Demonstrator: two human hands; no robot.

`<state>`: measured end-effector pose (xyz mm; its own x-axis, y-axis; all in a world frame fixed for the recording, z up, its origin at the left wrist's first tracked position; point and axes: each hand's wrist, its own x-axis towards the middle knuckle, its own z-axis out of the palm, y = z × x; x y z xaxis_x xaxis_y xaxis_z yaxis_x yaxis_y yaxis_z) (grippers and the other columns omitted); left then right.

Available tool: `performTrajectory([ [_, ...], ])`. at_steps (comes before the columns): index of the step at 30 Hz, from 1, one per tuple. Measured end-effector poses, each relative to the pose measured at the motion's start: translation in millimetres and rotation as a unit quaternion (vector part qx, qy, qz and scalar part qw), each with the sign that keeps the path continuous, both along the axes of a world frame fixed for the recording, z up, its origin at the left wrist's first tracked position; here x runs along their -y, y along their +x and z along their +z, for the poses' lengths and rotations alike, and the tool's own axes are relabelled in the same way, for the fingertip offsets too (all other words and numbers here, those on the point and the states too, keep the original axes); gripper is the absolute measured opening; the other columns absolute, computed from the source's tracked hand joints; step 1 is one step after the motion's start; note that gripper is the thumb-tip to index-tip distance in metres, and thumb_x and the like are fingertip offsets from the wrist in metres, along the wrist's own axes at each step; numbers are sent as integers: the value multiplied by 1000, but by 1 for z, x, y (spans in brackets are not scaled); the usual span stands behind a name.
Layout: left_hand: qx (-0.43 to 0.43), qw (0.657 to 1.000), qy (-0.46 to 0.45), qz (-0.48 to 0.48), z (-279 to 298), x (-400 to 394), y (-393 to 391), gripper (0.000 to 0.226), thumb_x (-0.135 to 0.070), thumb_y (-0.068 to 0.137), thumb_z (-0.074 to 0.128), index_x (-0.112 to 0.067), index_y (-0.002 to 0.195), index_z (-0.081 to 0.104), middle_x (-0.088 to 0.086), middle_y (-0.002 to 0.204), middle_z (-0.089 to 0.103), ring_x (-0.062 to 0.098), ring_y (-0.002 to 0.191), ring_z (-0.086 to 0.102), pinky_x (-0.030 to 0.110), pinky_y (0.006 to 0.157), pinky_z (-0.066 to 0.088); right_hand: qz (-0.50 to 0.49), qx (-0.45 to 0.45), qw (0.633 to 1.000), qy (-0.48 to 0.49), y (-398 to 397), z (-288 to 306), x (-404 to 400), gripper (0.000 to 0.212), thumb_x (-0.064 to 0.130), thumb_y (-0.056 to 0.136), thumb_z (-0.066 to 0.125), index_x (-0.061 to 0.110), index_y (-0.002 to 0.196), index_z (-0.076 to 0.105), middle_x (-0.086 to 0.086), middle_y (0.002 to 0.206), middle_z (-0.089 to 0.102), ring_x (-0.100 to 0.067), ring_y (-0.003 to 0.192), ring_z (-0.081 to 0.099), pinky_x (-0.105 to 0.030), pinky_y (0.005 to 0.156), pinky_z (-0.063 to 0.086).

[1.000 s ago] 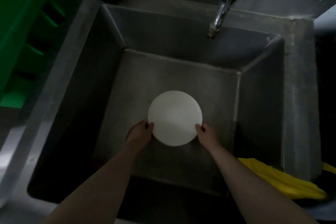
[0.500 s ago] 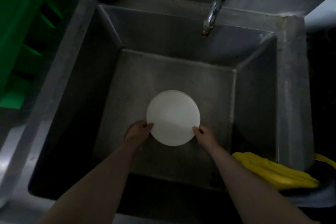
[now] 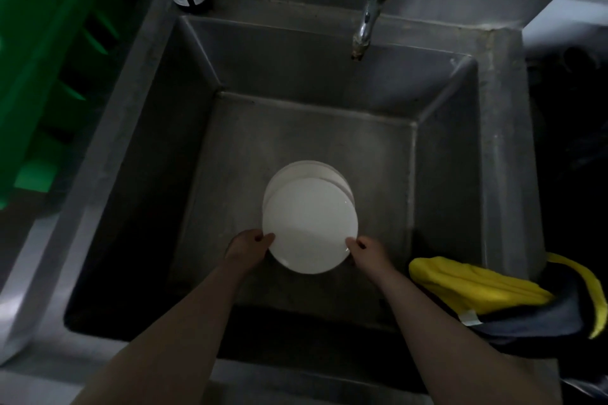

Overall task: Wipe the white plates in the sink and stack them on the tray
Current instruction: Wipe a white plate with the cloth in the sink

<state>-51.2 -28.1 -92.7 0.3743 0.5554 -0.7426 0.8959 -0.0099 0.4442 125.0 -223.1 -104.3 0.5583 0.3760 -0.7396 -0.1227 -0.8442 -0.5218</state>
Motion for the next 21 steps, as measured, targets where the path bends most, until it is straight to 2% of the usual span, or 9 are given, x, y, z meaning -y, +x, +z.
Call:
performTrajectory([
  [5, -12, 999, -33, -2, 2, 7, -12, 34, -38, 100, 56, -6, 97, 69, 18, 105, 69, 30, 97, 64, 28, 75, 43, 13, -20, 1000, -14, -11, 5, 13, 35, 34, 101, 50, 3, 96, 66, -18, 96, 66, -32, 90, 63, -34, 73, 45],
  [7, -13, 998, -61, 14, 7, 11, -17, 39, -38, 100, 57, -1, 110, 69, 21, 118, 67, 32, 105, 63, 33, 88, 48, 13, -29, 999, -20, -16, 9, 18, 36, 34, 102, 50, 2, 97, 66, -18, 96, 66, -32, 90, 63, -33, 71, 44],
  [9, -13, 996, -85, 24, 14, 14, -20, 42, -35, 101, 56, 1, 120, 65, 22, 127, 63, 34, 115, 60, 36, 100, 47, 13, -38, 999, -25, -21, 15, 23, 33, 32, 102, 51, 3, 96, 66, -18, 92, 66, -30, 84, 61, -31, 68, 41],
  [12, -12, 996, -87, 9, 25, 19, -21, 39, -30, 103, 54, 2, 124, 63, 18, 127, 63, 34, 119, 58, 33, 97, 45, 21, -55, 998, -37, -27, 24, 29, 29, 30, 102, 52, 6, 99, 66, -17, 90, 65, -24, 79, 59, -29, 65, 41],
  [14, -14, 995, -99, 9, 34, 23, -23, 39, -26, 104, 52, 4, 127, 60, 13, 126, 60, 35, 123, 55, 32, 96, 44, 21, -67, 996, -47, -31, 31, 32, 26, 29, 102, 52, 7, 98, 65, -11, 81, 63, -19, 69, 56, -28, 63, 42],
  [16, -16, 994, -104, 9, 38, 24, -26, 40, -25, 104, 52, 5, 129, 59, 18, 131, 60, 35, 124, 55, 35, 100, 44, 9, -77, 996, -53, -35, 37, 34, 29, 27, 102, 51, 3, 104, 66, -4, 71, 59, -14, 62, 53, -26, 57, 42],
  [18, -17, 995, -101, 11, 43, 24, -28, 39, -25, 103, 54, 6, 127, 61, 22, 131, 61, 36, 122, 57, 36, 100, 45, -2, -91, 994, -56, -39, 45, 36, 30, 27, 102, 50, 1, 110, 65, -4, 70, 58, -15, 61, 53, -25, 53, 42],
  [21, -27, 996, -85, -4, 52, 25, -30, 40, -28, 103, 54, 3, 125, 64, 20, 129, 64, 34, 120, 59, 34, 98, 46, -8, -100, 994, -52, -43, 57, 38, 28, 26, 103, 49, 2, 105, 64, -5, 70, 58, -17, 60, 53, -26, 54, 42],
])
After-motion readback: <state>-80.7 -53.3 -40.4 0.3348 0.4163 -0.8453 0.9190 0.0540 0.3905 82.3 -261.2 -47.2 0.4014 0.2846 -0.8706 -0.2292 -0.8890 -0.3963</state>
